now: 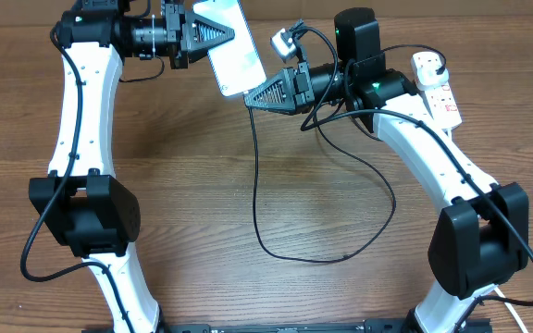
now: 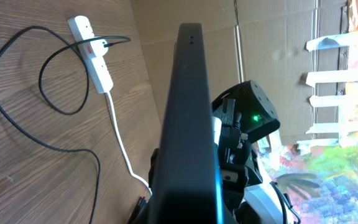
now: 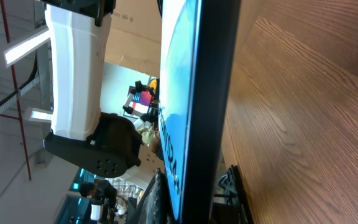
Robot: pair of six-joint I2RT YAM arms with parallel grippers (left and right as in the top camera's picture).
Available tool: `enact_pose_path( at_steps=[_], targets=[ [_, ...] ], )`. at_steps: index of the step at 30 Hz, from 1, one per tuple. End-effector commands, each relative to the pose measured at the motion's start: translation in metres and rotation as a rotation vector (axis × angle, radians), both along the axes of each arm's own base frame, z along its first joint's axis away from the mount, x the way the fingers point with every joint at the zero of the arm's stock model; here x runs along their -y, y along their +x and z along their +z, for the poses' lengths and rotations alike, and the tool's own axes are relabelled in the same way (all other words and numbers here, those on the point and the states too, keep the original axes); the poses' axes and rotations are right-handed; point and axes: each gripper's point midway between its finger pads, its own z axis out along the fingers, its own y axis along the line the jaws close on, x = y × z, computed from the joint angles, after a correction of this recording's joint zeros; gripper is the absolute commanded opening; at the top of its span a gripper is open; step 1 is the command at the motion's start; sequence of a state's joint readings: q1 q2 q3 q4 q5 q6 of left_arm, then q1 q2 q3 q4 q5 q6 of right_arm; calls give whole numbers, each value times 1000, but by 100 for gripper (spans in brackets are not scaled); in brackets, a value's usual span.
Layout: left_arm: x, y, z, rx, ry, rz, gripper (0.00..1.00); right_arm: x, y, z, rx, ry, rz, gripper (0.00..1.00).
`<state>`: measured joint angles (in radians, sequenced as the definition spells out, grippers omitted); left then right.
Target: Plug charger to phone and switch on socket
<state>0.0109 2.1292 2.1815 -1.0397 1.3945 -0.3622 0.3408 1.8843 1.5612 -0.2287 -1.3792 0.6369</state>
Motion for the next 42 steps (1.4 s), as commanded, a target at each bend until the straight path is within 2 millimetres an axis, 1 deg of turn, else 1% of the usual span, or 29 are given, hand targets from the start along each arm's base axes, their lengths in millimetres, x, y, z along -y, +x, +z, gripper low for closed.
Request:
enact_pose_path(
  at_steps=[1, 10, 23, 29, 36, 39, 42],
  targets=[
    [16, -14, 16, 53, -51, -74, 4, 3, 14, 4, 49, -15, -72, 4],
    [16, -18, 20, 52, -80, -92, 4, 3, 15, 5, 51, -15, -73, 4],
    [17, -26, 16, 26, -79, -98, 4, 2, 16, 8, 67, -5, -75, 4],
    [17, -30, 23, 35, -121, -120, 4, 1, 17, 8, 69, -8, -81, 4],
    [17, -35, 19, 35, -111, -118, 4, 1, 17, 8, 68, -8, -83, 4],
    [17, -36, 13, 21, -84, -109, 4, 1, 17, 8, 67, -9, -84, 4],
    [17, -37, 13, 19, -84, -110, 4, 1, 17, 8, 67, -9, -84, 4]
  ],
)
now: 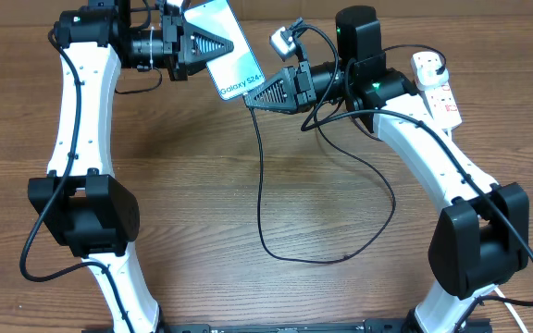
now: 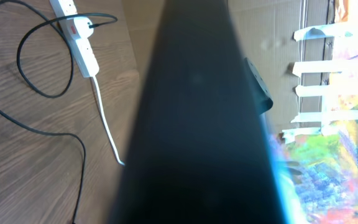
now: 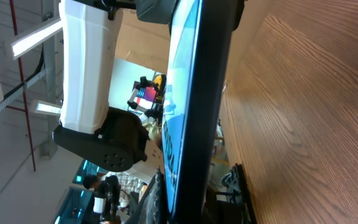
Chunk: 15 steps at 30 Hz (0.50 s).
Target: Plug charger to phone and switch on socket
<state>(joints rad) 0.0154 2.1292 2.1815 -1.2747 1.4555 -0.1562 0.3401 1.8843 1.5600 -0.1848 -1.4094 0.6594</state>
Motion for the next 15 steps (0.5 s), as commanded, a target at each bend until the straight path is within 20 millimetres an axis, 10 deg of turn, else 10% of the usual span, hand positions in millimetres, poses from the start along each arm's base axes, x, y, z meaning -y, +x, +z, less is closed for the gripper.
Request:
enact_pose_path(
  at_steps=[1, 15],
  targets=[
    [17, -13, 14, 50, -46, -58, 4, 1, 20, 2, 53, -30, -109, 4],
    [13, -2, 19, 73, -51, -46, 4, 1, 16, 3, 47, -22, -89, 23]
  ],
)
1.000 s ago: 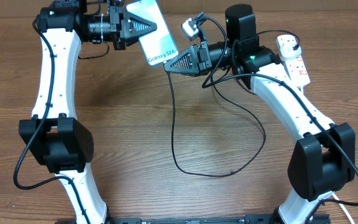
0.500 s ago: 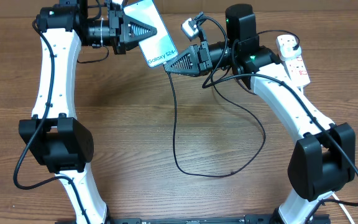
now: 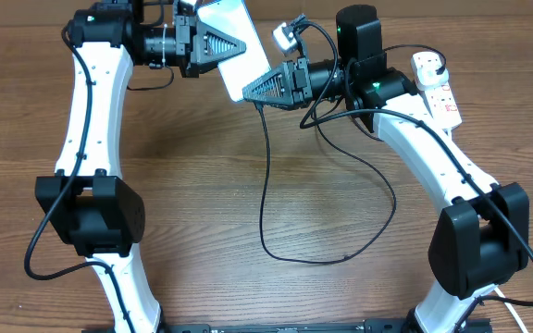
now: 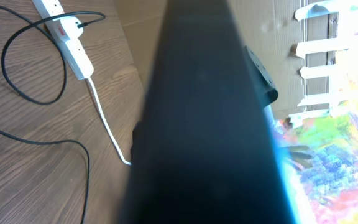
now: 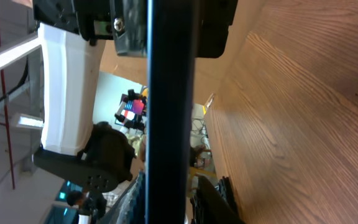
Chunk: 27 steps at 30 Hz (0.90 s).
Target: Plug charger to phone and switch on socket
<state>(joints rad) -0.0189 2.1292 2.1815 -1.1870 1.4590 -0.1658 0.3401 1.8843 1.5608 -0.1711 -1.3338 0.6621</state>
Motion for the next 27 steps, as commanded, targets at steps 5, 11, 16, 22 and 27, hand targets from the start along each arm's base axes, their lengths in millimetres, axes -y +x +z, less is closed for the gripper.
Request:
enact_pose_path(
  at_steps=[5, 11, 16, 22, 27],
  targets=[
    [-7, 0, 15, 1, -45, -1, 4, 6, 4, 8, 25, 7, -17, 40],
    [-14, 4, 12, -3, -26, 25, 4, 28, 15, 12, 28, 26, -35, 47],
    [-15, 4, 12, -3, -26, 26, 4, 40, 12, 16, 53, 55, -2, 51],
    [-15, 4, 12, -3, -26, 26, 4, 32, -2, 10, 76, 61, 48, 52],
    [-15, 4, 12, -4, -26, 26, 4, 19, -8, -8, 71, 3, 30, 50]
  ],
)
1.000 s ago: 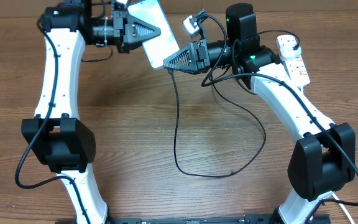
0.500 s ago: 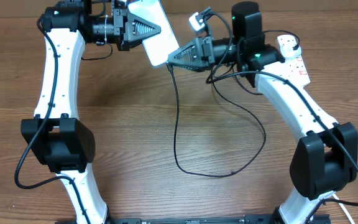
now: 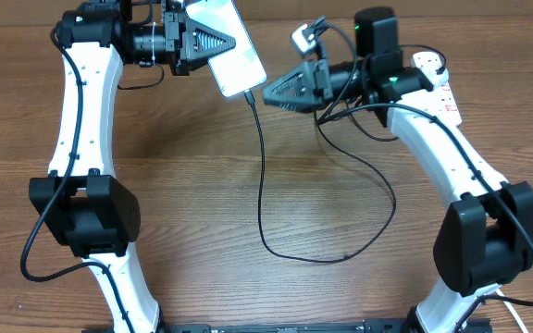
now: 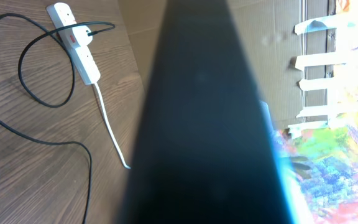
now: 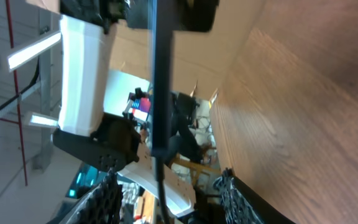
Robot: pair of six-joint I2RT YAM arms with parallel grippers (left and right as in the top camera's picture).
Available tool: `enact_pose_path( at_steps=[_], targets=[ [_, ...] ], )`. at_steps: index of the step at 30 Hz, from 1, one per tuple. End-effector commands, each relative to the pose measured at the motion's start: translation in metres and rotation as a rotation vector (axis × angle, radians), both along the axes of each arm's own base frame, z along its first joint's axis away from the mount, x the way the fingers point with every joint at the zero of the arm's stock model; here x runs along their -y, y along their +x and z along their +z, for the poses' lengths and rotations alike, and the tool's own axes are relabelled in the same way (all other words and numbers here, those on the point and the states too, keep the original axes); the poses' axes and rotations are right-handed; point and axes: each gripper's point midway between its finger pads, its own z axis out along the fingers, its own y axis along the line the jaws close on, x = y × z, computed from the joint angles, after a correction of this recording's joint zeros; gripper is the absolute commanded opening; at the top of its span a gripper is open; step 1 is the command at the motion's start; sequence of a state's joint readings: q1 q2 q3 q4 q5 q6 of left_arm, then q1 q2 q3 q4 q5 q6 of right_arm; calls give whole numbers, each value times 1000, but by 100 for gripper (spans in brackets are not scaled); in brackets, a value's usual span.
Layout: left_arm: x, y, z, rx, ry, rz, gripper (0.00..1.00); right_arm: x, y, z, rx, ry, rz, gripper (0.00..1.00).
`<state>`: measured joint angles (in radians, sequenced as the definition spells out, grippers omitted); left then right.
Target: Plug charger to phone and switch on socket
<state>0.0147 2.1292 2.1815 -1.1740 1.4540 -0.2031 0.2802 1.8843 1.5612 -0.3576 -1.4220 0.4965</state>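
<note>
My left gripper (image 3: 218, 43) is shut on the white phone (image 3: 237, 55), held up over the back of the table. The phone's dark back fills the left wrist view (image 4: 197, 124). The black charger cable (image 3: 259, 176) hangs from the phone's lower end and loops across the table towards the white power strip (image 3: 440, 88), which also shows in the left wrist view (image 4: 76, 43). My right gripper (image 3: 268, 93) stands open just right of the phone's lower end. Its fingers (image 5: 107, 196) are wide apart, with the cable (image 5: 158, 186) hanging free between them.
The cable's loop (image 3: 340, 257) lies on the wooden table (image 3: 183, 213) in the middle. The power strip's white lead (image 4: 107, 134) runs off towards the table's edge. Cardboard walls (image 4: 278, 37) stand behind the table.
My right gripper was closed in at the phone's lower end. Now it is open and drawn back to the right, and the cable stays in the phone. The phone has shifted slightly left.
First my left gripper held the phone up and my right gripper held the cable's plug at its lower end. The two stayed together while the phone tilted. Now the right gripper is open and apart, and the cable hangs from the phone.
</note>
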Motion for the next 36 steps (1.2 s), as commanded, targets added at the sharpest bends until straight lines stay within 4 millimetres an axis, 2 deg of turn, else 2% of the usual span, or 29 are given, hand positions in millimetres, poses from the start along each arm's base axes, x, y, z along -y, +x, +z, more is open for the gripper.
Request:
enact_pose_path(
  at_steps=[1, 13, 24, 27, 31, 36],
  targets=[
    [0, -3, 12, 21, -28, -13, 4, -10, -4, -2, 93, -20, -6, 50],
    [0, -2, 8, 22, -7, -3, 4, -26, -8, -11, 117, -65, -14, 23],
    [0, -1, 7, 22, -2, 1, 4, -26, -12, -13, 87, -71, -5, 27],
    [0, -1, 7, 21, -2, 1, 4, -25, -12, -14, 78, -74, -5, 19],
    [0, -1, 7, 21, -2, 0, 4, -25, -12, -14, 79, -74, -5, 4],
    [0, -2, 7, 22, -1, -1, 4, -26, -12, -14, 84, -71, -5, 4]
  ],
)
